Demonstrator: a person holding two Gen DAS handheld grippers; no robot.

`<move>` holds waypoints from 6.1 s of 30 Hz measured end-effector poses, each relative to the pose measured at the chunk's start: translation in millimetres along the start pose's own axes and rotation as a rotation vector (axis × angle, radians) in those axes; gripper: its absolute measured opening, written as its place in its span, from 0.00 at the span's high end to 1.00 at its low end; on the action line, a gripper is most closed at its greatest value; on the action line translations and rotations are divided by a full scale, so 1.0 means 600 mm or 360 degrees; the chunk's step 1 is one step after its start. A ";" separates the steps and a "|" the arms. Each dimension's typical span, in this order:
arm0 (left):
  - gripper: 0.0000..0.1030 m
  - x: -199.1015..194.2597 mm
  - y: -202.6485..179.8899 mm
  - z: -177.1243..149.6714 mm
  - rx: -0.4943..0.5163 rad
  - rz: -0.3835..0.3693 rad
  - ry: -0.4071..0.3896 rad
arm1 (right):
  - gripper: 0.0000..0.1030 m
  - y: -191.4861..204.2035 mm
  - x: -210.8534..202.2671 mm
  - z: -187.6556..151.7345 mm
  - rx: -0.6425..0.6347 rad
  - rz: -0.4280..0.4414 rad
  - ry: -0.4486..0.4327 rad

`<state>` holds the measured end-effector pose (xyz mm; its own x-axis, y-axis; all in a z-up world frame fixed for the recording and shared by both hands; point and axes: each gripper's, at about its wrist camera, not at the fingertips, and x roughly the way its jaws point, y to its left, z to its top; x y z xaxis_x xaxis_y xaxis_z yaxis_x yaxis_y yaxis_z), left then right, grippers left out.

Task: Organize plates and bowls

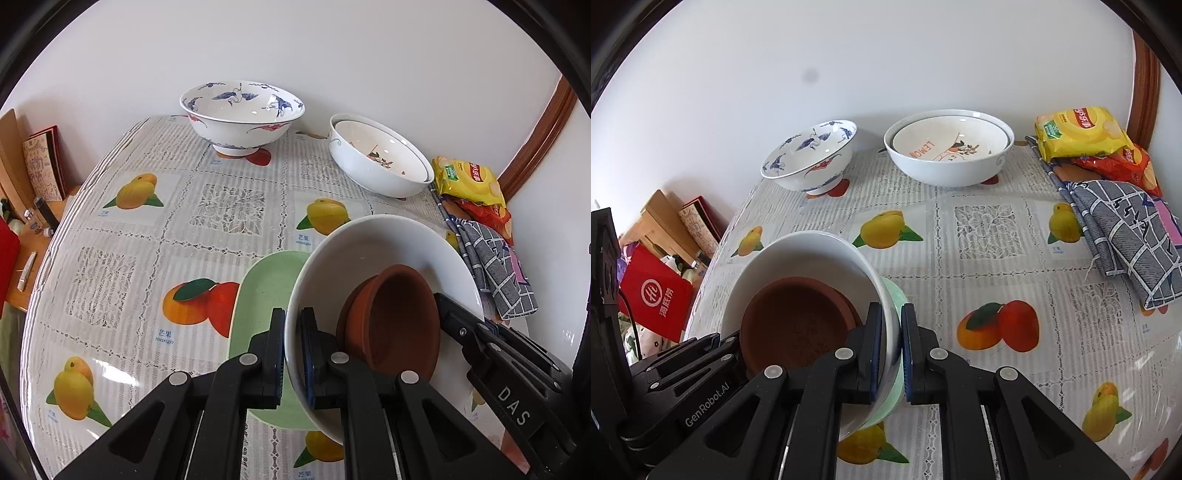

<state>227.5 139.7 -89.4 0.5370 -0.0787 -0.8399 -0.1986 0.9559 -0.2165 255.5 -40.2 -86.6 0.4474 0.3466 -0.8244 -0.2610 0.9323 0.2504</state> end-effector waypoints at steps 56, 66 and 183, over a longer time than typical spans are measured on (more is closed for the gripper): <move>0.70 -0.015 0.021 -0.039 -0.0054 0.0011 0.0075 | 0.84 0.004 -0.009 -0.047 -0.0078 0.0052 0.0068; 0.54 -0.094 -0.040 -0.084 0.0074 -0.0058 -0.0056 | 0.68 -0.029 -0.106 -0.076 -0.0097 -0.0062 -0.0039; 0.12 -0.331 -0.213 -0.313 0.0280 -0.0004 -0.0445 | 0.05 -0.154 -0.465 -0.305 0.0061 -0.0470 -0.0457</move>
<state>-7.7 -19.9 11.4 0.7466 -0.0234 -0.6648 -0.0655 0.9919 -0.1084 -1.6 -242.2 27.6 0.7203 0.0732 -0.6898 -0.0559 0.9973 0.0474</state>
